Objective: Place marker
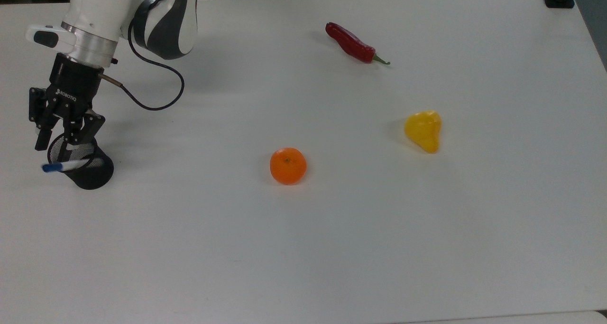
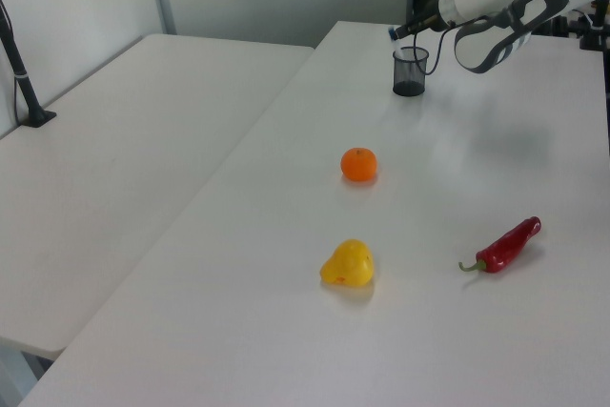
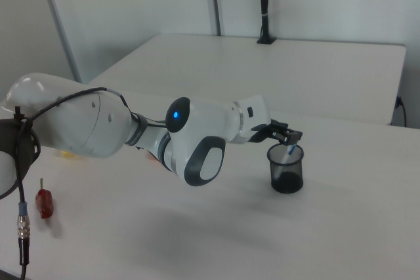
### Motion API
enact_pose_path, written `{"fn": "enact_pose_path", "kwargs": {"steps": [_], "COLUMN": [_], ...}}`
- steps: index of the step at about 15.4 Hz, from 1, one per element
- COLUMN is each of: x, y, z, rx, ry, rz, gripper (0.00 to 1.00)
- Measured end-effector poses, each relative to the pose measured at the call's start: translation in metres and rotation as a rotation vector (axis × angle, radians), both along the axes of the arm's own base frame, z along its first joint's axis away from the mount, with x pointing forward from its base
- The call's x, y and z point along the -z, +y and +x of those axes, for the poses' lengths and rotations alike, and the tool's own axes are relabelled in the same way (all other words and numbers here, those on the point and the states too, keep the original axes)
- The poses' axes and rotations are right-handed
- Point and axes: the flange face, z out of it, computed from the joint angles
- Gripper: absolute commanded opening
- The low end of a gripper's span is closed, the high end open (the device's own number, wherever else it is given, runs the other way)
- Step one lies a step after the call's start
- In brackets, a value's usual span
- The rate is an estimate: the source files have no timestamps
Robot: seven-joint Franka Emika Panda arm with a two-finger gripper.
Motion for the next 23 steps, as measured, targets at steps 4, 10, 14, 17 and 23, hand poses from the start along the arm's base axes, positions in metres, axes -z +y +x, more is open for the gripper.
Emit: {"fn": "enact_pose_path", "kwargs": {"steps": [4,10,14,17,23], "x": [-0.003,-0.05,-0.106,-0.14,-0.214], "y": [0.0,-0.012,-0.007,0.008,0.074], "z": [0.0,-0.009,-0.026,-0.045,-0.09], "rx": [0.0,0.029,0.04,0.031,-0.014], "ry": [-0.005,0.076,0.203,0.362,0.65], "rz": [-0.001,0.045,0.117,0.192,0.319], "gripper": [1.0,1.0,1.0,1.0,1.0]}}
